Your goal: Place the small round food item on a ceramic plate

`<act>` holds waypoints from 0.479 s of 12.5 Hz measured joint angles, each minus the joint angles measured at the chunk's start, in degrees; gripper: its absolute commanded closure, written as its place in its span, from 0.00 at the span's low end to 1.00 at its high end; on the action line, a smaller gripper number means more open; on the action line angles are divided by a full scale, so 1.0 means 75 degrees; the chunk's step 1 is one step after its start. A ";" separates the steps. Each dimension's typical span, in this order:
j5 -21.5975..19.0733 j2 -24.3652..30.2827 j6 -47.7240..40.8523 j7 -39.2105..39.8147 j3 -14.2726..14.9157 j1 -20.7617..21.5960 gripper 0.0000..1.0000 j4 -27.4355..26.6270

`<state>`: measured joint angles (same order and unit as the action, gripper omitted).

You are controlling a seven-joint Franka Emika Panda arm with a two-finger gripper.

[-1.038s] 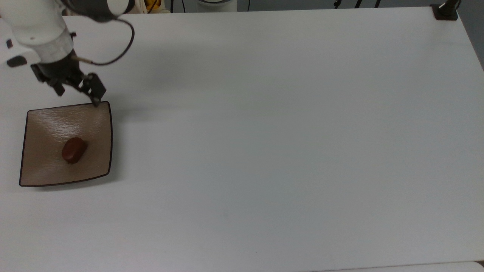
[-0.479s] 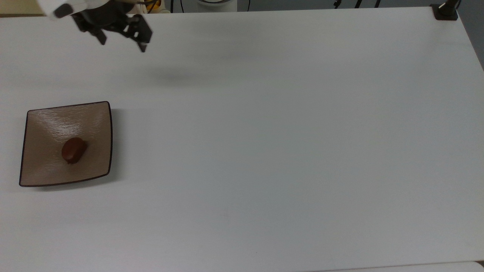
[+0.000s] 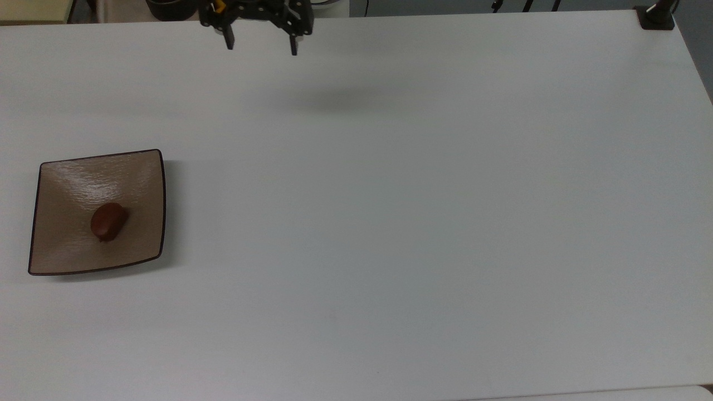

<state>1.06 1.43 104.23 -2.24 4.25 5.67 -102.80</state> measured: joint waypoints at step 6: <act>0.0196 0.0366 0.0572 -0.0058 -0.0170 -0.0097 0.00 -0.0701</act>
<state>2.53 4.18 108.52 -2.67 2.97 4.94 -108.06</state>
